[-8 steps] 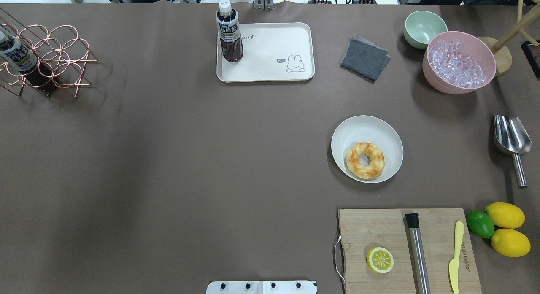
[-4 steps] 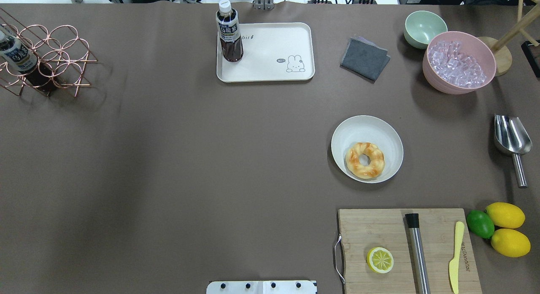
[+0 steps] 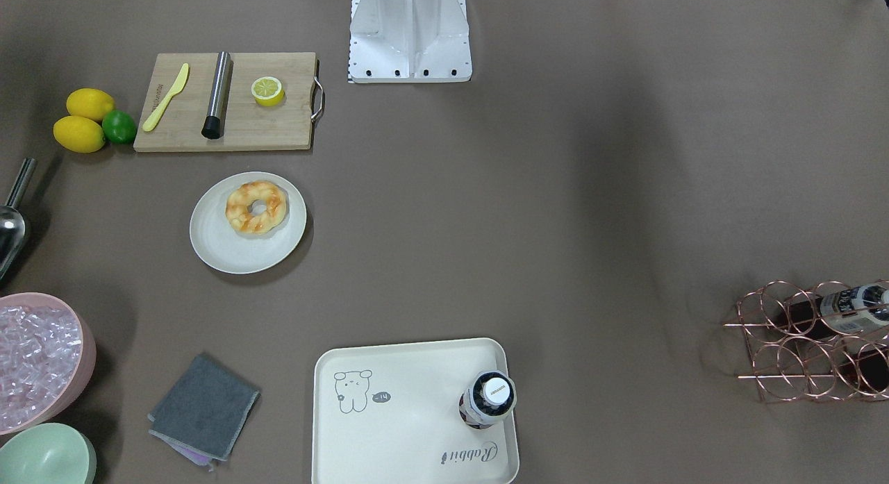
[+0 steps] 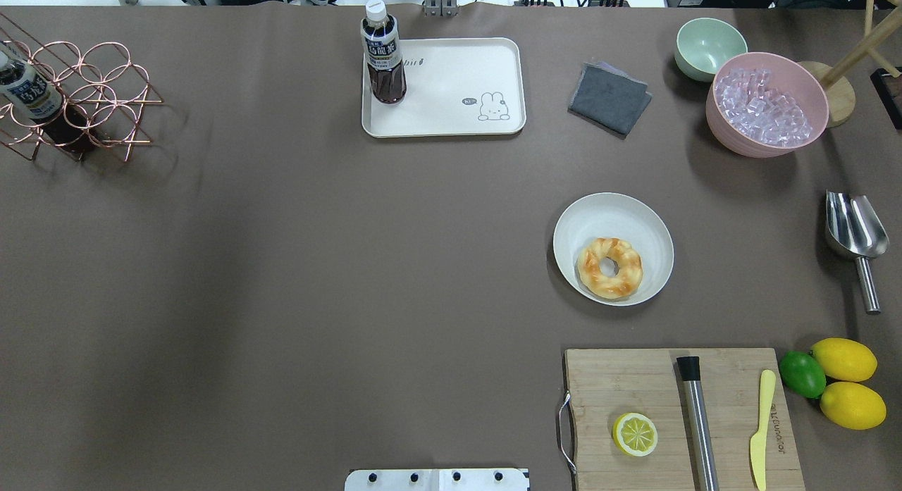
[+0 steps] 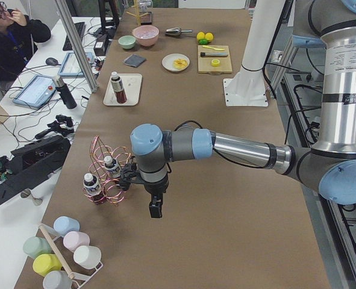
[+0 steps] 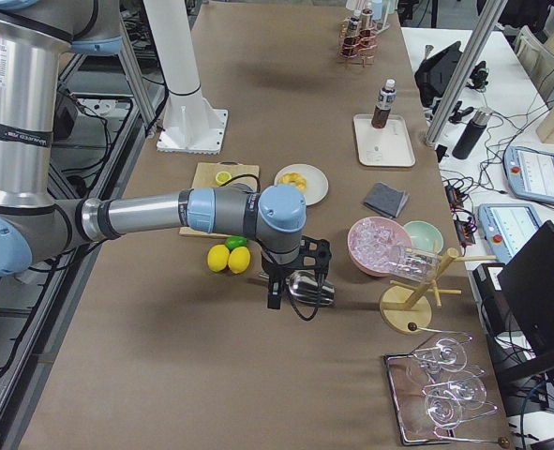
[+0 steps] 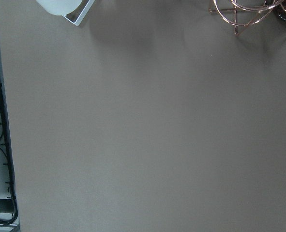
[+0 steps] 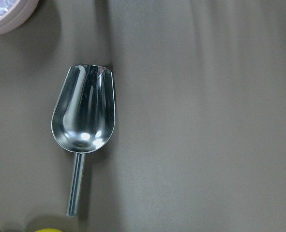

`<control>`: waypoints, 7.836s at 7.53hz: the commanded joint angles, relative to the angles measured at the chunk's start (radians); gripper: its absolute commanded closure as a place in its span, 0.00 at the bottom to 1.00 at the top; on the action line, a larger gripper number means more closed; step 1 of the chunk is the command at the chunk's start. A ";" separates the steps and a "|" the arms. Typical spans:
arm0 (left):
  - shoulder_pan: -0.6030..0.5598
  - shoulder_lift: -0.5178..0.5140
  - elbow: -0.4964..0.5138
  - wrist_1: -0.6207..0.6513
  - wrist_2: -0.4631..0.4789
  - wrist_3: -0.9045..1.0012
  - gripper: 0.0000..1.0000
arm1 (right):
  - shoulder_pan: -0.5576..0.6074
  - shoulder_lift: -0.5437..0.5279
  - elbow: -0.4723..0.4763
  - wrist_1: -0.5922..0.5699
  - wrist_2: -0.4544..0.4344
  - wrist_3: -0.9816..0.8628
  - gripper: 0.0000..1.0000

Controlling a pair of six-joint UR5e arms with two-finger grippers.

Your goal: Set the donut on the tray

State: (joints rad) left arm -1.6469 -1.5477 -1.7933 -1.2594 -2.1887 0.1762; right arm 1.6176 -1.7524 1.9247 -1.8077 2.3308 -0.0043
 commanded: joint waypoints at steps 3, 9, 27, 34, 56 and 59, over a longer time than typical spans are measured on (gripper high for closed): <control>-0.010 0.003 0.006 -0.001 0.000 0.002 0.02 | -0.005 0.001 -0.029 0.083 0.018 0.006 0.00; -0.010 0.005 0.005 -0.003 0.000 0.000 0.02 | -0.024 0.002 -0.024 0.087 0.028 0.007 0.00; -0.016 0.006 0.011 0.002 0.003 -0.003 0.02 | -0.864 0.292 -0.222 0.858 -0.235 1.204 0.00; -0.021 0.008 0.012 0.002 0.004 -0.003 0.02 | -0.892 0.278 -0.268 0.948 -0.266 1.211 0.13; -0.021 -0.002 0.011 0.002 0.004 -0.006 0.02 | -0.700 0.930 -0.837 0.933 -0.165 1.383 1.00; -0.024 0.001 0.008 0.000 0.004 -0.006 0.02 | -0.702 1.076 -1.041 0.938 -0.177 1.382 1.00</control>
State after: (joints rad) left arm -1.6696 -1.5462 -1.7849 -1.2587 -2.1851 0.1702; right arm 0.9169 -0.7520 0.9850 -0.8732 2.1628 1.3784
